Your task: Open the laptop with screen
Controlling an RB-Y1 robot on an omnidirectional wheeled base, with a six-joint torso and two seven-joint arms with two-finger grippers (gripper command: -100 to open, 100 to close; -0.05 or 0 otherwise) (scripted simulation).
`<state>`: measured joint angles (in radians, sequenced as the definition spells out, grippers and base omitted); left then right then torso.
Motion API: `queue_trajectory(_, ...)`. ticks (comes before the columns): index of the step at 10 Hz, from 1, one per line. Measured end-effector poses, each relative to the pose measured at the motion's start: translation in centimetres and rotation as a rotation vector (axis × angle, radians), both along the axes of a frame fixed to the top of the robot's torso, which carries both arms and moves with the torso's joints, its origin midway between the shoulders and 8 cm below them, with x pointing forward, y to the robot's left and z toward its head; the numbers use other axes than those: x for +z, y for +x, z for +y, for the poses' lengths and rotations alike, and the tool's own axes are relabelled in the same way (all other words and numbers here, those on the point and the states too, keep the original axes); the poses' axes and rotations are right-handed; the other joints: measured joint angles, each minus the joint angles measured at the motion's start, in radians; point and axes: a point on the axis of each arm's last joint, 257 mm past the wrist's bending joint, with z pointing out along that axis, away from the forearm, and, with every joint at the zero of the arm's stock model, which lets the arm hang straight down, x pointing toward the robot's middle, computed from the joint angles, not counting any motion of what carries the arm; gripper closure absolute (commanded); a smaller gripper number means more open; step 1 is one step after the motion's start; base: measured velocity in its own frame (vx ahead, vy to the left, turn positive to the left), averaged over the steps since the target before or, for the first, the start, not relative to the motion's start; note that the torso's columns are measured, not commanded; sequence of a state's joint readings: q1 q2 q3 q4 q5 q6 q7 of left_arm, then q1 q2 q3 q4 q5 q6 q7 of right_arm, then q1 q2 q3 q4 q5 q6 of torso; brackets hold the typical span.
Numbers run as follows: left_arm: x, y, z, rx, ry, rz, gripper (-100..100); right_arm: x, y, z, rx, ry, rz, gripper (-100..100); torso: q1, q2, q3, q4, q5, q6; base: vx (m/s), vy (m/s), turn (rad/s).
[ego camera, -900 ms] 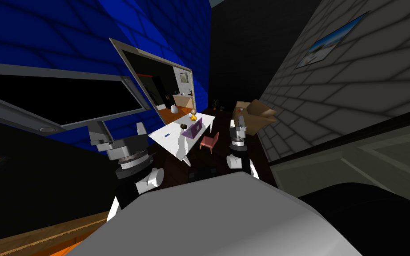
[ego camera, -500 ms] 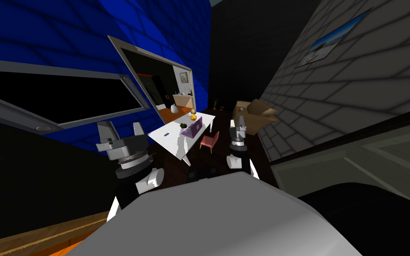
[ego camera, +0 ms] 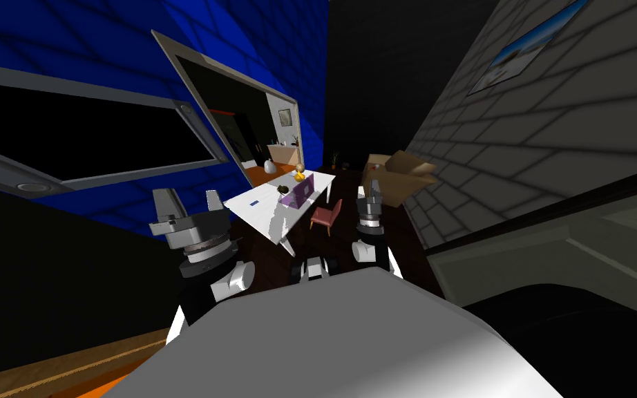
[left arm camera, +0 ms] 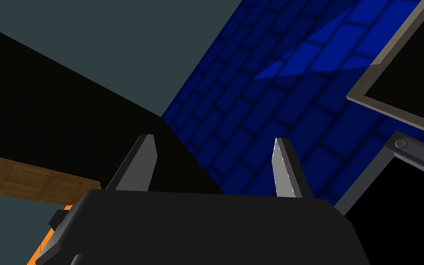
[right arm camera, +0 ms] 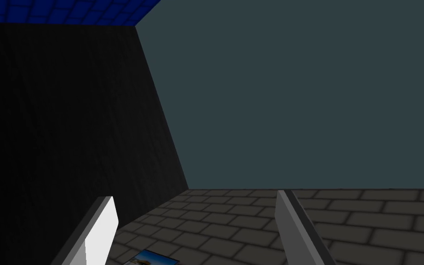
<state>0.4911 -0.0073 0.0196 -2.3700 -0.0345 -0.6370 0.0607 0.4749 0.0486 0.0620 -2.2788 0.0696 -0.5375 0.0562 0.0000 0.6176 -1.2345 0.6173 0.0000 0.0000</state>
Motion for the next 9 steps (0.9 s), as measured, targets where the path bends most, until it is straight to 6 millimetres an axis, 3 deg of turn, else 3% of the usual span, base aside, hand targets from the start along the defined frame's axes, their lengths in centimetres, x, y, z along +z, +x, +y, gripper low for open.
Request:
queue_trajectory(1,0.0,0.0,0.0,0.000,0.000,0.000,-100,0.0,0.0,0.0,0.000,0.000,0.000,0,0.000,0.074,-0.148,0.074,0.000,0.000,0.012,-0.004,-0.020)
queue_trajectory(3,-0.2,0.6,-0.7,-0.019,0.041,0.022,-100,0.0,0.0,0.0,0.000,0.000,0.001,0,0.000,0.116,-0.237,0.116,0.000,0.000,0.022,-0.014,-0.032)
queue_trajectory(9,-2.9,3.5,-2.0,-0.045,0.144,0.146,-100,0.0,0.0,0.0,0.000,0.000,0.001,0,0.000,0.120,-0.242,0.121,0.000,0.000,0.042,-0.022,-0.047)
